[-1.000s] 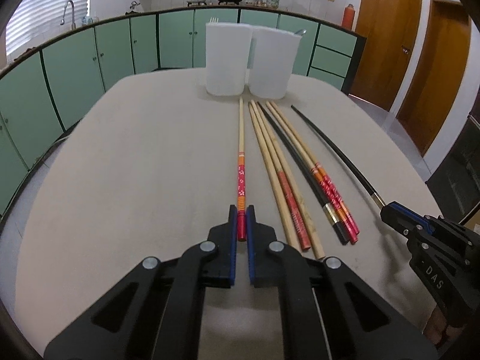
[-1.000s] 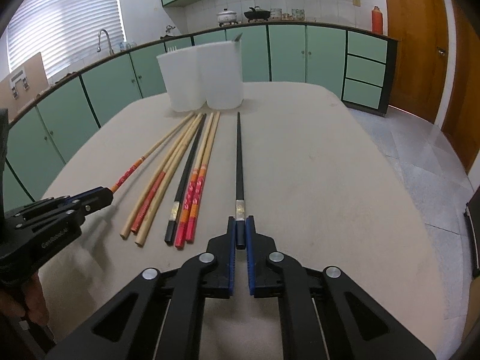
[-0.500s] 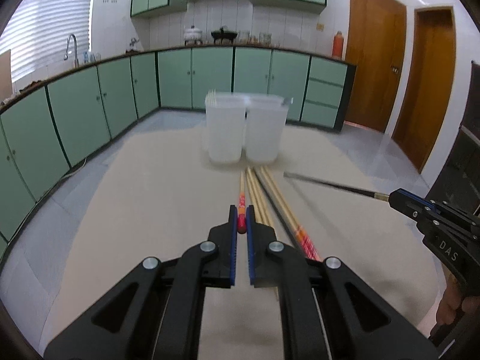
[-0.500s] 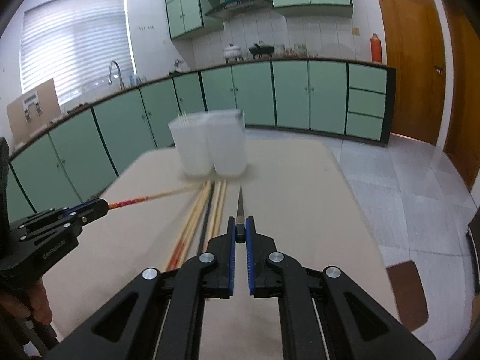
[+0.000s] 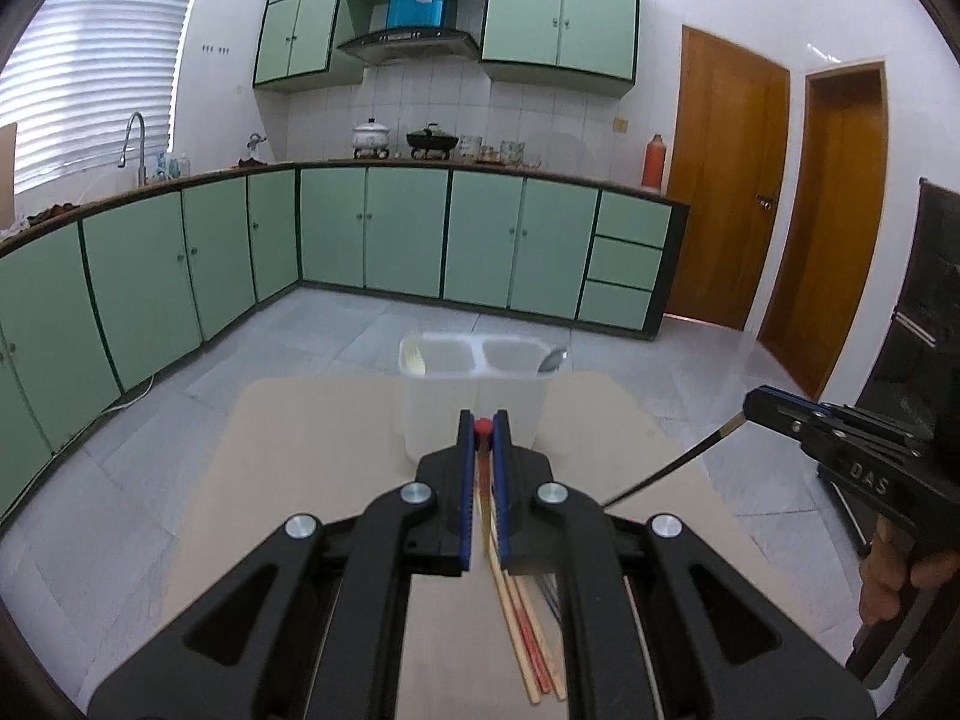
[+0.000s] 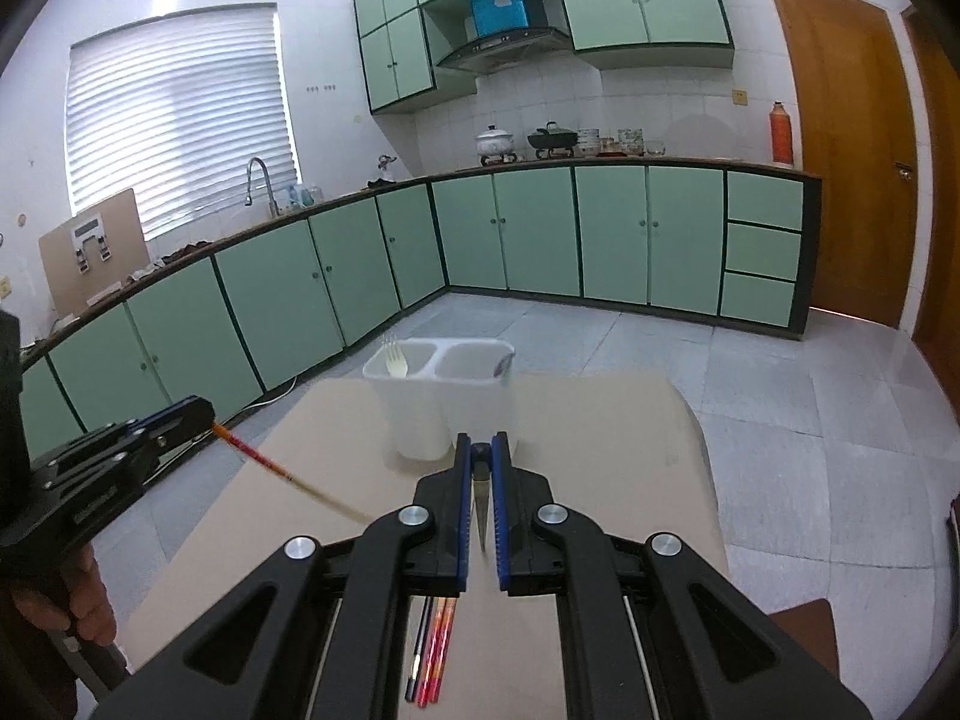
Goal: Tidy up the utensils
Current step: 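Lift the red-patterned chopstick with the left gripper while the right gripper carries the black chopstick to the holder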
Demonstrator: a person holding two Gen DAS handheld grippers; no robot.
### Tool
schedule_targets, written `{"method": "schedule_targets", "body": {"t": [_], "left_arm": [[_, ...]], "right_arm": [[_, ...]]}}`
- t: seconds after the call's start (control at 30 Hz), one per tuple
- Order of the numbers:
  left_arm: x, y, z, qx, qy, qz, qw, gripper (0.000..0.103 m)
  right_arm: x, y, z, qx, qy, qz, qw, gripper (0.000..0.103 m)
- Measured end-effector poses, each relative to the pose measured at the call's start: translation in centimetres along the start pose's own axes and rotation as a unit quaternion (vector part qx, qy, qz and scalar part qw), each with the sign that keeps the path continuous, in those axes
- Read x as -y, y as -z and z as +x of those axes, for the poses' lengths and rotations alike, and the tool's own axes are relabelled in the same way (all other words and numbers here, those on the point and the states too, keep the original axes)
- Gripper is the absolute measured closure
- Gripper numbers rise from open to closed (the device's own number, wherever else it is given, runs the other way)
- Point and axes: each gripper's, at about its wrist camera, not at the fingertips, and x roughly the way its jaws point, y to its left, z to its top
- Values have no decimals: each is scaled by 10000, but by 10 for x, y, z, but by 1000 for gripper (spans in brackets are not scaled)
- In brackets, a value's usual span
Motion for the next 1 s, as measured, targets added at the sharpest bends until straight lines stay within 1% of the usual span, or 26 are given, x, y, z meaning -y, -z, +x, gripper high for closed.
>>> {"method": "schedule_targets", "body": {"t": [0.17,0.33,0.43,0.6,0.7,0.77,0.87,0.97,1.0], "left_arm": [[1,-19,-4,138,107,-15,9998,98],[-2,-40,-12,367,220,-86,9990,98],[-4,-61,-14,609,237,-116,9978,98],[-3,-99,-11,1081,158,-41,9940,98],[1,-123,-1,1326,122,-4,9911,98],[6,-135,10,1440,-5,102,9895,98],[10,-146,33,1429,-87,161,9896,98],[10,-145,60,1378,-237,224,9899,98],[10,-143,71,1304,-264,222,9909,98]], "right_arm": [[2,-26,6,24,-164,-17,9999,97],[-1,-55,6,183,-345,-132,9992,97],[-3,-77,5,372,-487,-145,9980,97],[-8,-121,5,844,-519,-290,9947,97],[-8,-145,12,1030,-529,-283,9929,97],[-8,-158,21,1114,-474,-293,9922,97],[-6,-171,41,1167,-387,-305,9919,97],[-2,-172,66,1129,-324,-290,9927,97],[-1,-169,78,1088,-249,-315,9933,97]]}}
